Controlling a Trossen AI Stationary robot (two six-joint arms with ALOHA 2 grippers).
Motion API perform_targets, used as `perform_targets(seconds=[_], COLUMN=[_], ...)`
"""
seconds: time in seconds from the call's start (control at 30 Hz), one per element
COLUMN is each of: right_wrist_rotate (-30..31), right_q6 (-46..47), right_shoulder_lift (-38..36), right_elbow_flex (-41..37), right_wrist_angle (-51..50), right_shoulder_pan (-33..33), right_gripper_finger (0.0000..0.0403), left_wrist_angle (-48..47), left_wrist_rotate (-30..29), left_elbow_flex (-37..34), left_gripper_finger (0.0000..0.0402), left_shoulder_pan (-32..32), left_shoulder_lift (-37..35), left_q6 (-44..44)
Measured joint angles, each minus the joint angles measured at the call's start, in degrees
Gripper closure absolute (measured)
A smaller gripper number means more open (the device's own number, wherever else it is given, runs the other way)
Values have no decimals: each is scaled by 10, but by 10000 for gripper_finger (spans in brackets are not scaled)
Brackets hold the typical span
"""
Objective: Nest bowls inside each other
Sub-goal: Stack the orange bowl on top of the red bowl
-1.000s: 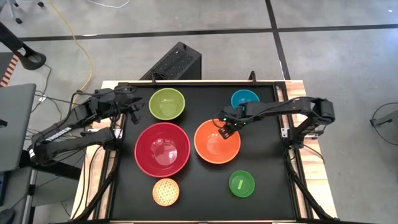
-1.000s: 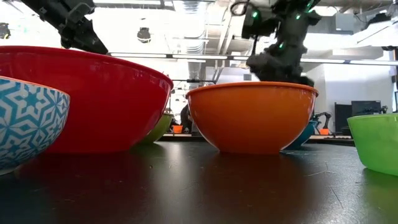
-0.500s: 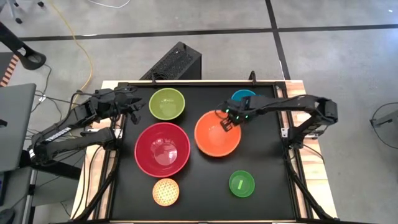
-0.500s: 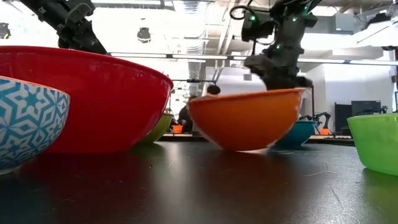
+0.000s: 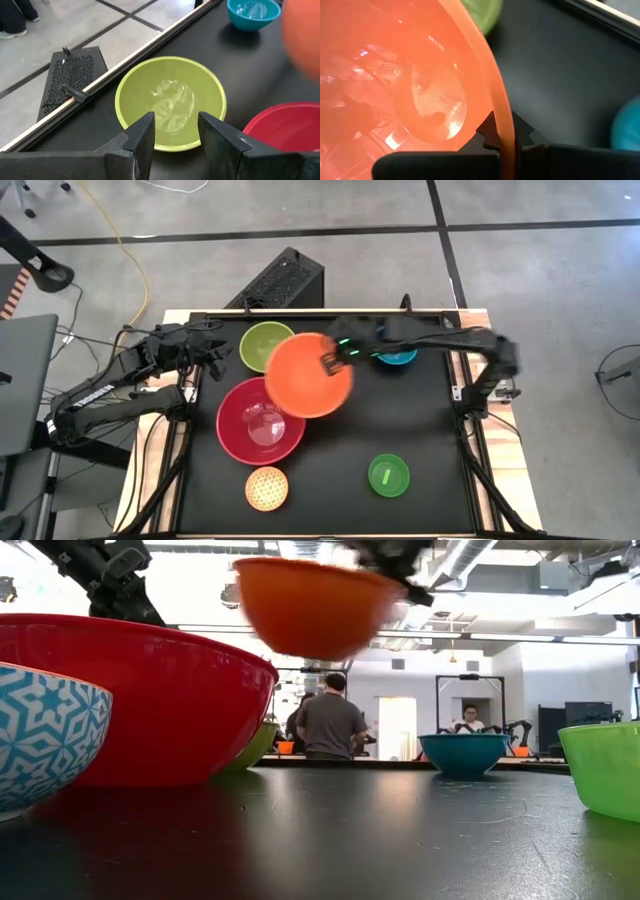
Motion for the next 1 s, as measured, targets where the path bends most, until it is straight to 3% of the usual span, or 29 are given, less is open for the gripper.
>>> perform_targets(seconds=[0.13, 0.33, 0.5, 0.8, 1.0], right_wrist_rotate=[-10, -76, -101, -117, -77], right_q6=[-16, -52, -65, -67, -78], right_shoulder_lift=[114, 270, 353, 408, 407], right_elbow_flex=[111, 270, 360, 370, 371], right_wrist_angle=[24, 17, -3, 15, 31], right_shoulder_pan=[22, 28, 38, 58, 64], right_gripper_finger=[390, 390, 390, 388, 317], left_wrist_angle=[1, 2, 2, 2, 2], left_wrist_rotate=[-1, -27, -28, -24, -24], left_elbow_flex=[0, 0, 0, 0, 0], left_gripper_finger=[262, 262, 262, 262, 262], left_shoulder_pan=[0, 0, 0, 0, 0], left_shoulder_lift=[0, 0, 0, 0, 0], left_q6=[0, 0, -16, -16, -17])
